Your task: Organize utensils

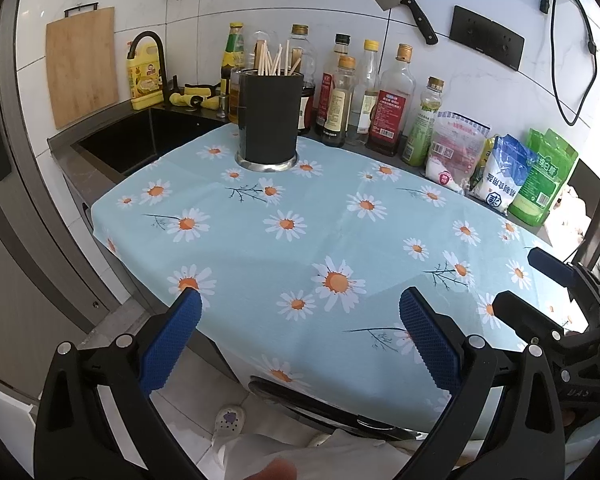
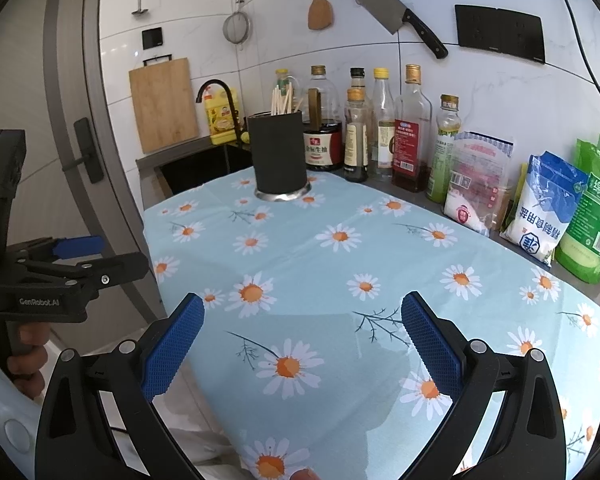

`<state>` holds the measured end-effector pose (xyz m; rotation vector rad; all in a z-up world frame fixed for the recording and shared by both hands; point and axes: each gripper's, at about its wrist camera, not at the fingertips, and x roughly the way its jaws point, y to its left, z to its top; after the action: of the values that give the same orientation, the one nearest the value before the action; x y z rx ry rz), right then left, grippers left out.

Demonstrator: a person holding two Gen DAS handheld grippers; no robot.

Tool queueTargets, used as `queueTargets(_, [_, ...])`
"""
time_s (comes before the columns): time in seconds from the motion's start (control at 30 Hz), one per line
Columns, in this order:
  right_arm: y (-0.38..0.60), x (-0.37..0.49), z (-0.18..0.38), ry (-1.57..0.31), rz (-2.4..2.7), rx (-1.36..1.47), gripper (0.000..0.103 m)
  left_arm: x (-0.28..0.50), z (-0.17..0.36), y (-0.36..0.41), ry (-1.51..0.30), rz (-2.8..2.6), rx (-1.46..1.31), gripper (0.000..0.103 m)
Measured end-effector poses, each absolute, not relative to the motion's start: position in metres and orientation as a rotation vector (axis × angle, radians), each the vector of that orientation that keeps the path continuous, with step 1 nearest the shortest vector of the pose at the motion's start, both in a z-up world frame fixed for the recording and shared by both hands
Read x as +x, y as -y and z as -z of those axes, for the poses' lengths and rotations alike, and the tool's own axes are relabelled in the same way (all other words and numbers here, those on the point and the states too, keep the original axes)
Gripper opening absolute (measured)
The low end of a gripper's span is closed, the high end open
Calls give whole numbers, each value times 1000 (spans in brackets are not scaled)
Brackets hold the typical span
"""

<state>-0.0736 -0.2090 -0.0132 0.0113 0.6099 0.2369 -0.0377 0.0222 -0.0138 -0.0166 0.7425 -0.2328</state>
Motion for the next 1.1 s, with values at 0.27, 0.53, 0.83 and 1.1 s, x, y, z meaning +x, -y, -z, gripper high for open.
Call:
queueTargets(0.27, [213, -68, 14, -610, -243, 20, 95, -32, 14, -20, -751, 223, -9, 97])
queueTargets(0.53, [215, -62, 15, -615, -235, 33, 95, -20, 17, -18, -777, 222, 0, 97])
queueTargets(0.83, [226, -43, 21, -622, -193, 85, 95, 2, 15, -8, -780, 228, 49, 97])
queueTargets(1.1, [249, -16, 29, -666, -114, 161, 95, 48, 24, 17, -839, 314, 128, 97])
